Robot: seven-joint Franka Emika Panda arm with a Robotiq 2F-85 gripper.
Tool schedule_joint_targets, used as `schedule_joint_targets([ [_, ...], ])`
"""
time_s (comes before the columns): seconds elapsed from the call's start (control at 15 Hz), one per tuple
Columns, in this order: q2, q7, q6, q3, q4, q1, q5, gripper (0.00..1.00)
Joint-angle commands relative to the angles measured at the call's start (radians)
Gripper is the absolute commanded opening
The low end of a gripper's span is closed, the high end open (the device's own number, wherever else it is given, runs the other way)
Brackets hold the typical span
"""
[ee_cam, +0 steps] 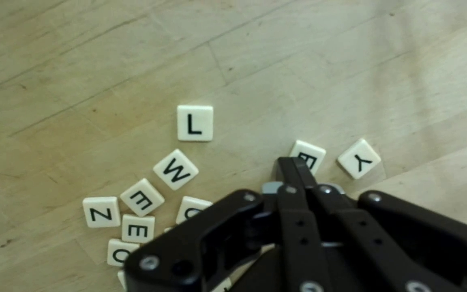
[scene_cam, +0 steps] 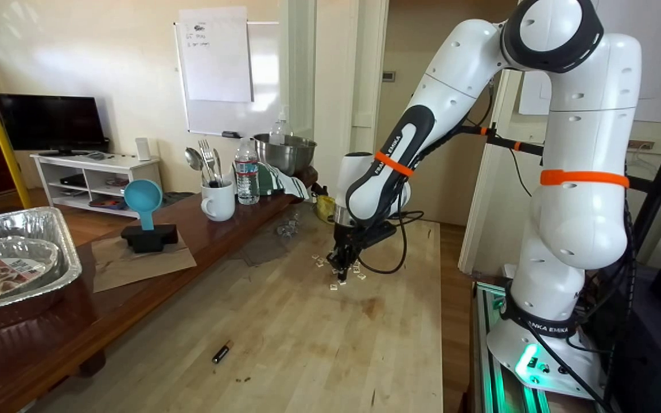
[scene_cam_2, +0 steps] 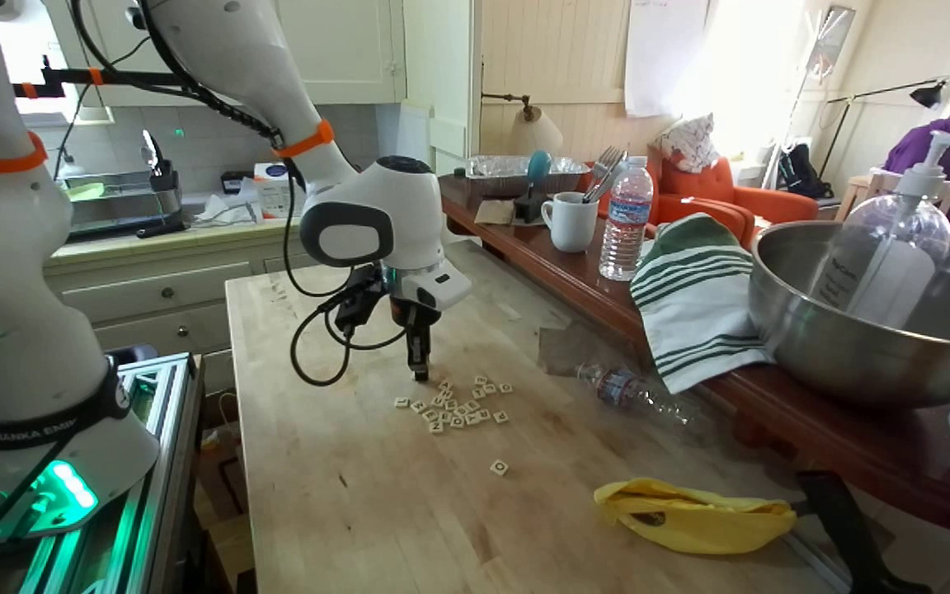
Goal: Move the small objects on the table
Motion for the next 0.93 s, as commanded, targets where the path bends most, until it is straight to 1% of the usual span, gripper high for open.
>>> schedule_joint_targets([
  [0.0, 0.041, 0.028, -0.015, 0.01, 0.026, -0.006, 0.072, 0.0],
  [0.33, 0.05, 0.043, -0.015, 0.012, 0.041, -0.006, 0.123, 0.0],
  [0.87, 0.063, 0.086, -0.021, 0.023, 0.062, 0.0, 0.157, 0.0],
])
